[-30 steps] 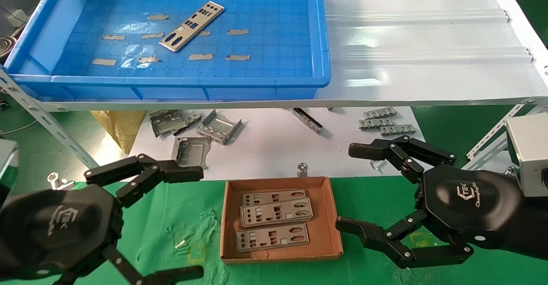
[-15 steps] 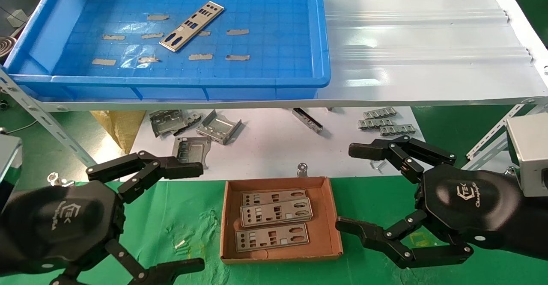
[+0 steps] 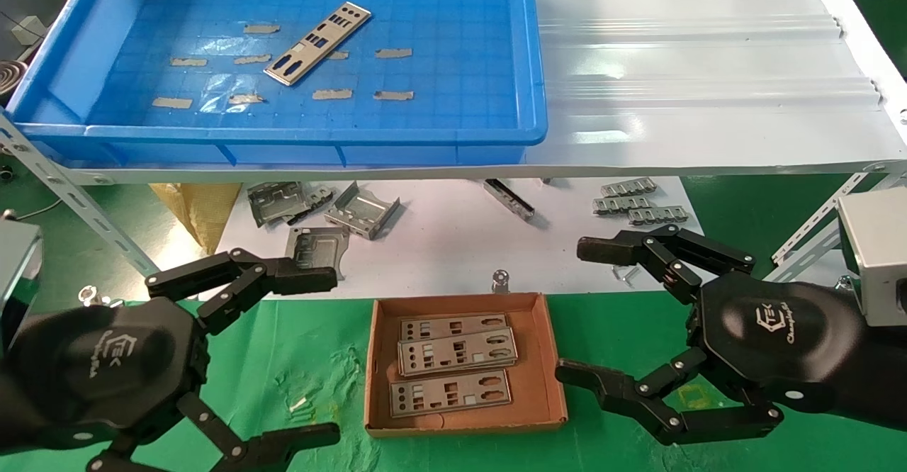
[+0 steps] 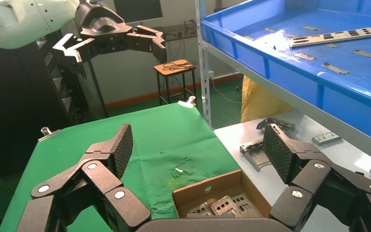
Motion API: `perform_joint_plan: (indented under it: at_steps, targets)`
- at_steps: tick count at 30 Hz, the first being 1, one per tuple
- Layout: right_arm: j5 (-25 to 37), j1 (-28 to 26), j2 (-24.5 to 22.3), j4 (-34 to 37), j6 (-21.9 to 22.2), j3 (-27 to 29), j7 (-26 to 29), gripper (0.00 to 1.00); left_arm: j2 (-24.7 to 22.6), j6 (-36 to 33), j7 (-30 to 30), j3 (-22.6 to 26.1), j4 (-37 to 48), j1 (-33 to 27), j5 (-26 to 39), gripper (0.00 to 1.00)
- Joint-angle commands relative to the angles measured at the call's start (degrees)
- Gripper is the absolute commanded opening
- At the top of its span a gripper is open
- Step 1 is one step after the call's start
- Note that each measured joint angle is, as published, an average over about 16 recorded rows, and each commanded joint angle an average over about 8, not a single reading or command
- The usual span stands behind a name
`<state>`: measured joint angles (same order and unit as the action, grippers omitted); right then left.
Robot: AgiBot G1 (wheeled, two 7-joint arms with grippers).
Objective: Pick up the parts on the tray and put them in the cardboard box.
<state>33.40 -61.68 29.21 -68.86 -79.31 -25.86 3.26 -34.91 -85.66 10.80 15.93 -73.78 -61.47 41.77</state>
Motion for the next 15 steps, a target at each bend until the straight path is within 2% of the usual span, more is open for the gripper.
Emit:
perform_joint_plan:
  at_steps: [1,15]
  targets:
    - [0.0,0.0,0.0,0.0,0.0,0.0,0.0,1.0,-0.03,-0.01,-0.02,0.02,0.06,-0.03,0.02,1.0]
    - [0.0,0.0,0.0,0.0,0.0,0.0,0.0,1.0,-0.1,-0.04,-0.08,0.08,0.24,-0.08,0.09,1.0]
